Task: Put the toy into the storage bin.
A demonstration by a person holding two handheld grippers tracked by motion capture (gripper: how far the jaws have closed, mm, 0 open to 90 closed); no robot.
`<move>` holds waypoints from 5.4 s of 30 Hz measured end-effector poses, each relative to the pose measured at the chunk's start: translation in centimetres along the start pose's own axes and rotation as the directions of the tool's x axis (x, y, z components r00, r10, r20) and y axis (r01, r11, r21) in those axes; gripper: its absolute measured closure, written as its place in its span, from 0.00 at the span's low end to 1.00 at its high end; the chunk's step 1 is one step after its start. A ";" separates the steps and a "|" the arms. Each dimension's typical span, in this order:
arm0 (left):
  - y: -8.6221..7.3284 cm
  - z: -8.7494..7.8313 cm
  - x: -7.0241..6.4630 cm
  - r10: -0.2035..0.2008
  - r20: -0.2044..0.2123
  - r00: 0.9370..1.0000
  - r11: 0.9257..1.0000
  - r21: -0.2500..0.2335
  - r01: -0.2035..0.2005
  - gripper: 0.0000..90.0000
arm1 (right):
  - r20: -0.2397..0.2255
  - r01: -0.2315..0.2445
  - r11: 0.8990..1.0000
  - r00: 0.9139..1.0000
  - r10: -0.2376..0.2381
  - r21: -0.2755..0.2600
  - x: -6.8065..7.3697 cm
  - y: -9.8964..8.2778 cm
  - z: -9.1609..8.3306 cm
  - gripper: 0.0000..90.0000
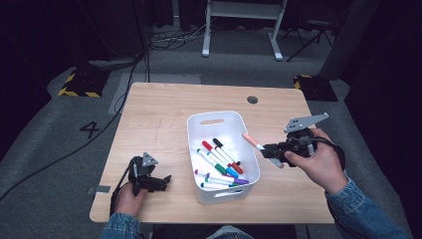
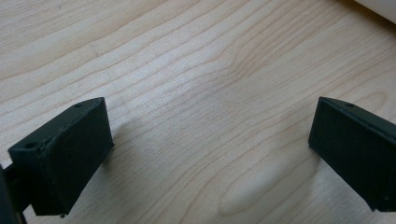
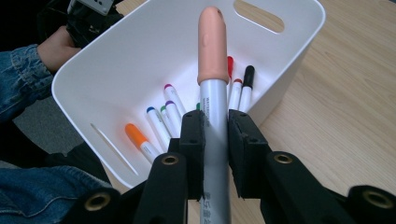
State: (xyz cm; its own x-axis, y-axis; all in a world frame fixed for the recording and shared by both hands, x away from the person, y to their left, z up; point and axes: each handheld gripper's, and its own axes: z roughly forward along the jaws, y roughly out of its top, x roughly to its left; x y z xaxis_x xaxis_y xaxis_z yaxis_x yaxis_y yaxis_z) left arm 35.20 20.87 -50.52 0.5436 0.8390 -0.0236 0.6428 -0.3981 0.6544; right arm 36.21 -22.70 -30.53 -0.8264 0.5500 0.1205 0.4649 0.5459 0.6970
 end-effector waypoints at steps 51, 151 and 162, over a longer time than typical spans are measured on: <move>0.0 0.0 0.0 0.000 0.000 1.000 1.000 0.001 0.000 0.00 | -0.103 0.069 0.981 0.993 -0.051 0.180 2.8 -0.2 8.8 0.86; 0.0 0.0 0.0 0.001 0.002 1.000 1.000 0.004 -0.001 0.00 | 0.374 -0.388 0.921 0.856 0.358 0.006 -10.8 -19.8 -4.2 0.46; 0.0 0.0 0.0 0.000 0.002 1.000 1.000 0.004 0.000 0.00 | 0.413 -0.448 0.892 0.824 0.387 0.059 -11.4 -21.9 -3.5 0.53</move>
State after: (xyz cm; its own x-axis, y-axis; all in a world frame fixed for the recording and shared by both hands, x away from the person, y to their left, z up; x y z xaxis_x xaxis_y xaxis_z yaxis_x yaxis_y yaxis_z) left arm 35.20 20.87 -50.49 0.5448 0.8382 -0.0249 0.6447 -0.3997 0.6516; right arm 34.39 -43.12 -44.70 -0.3699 0.9259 0.0770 0.8040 0.2774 0.5260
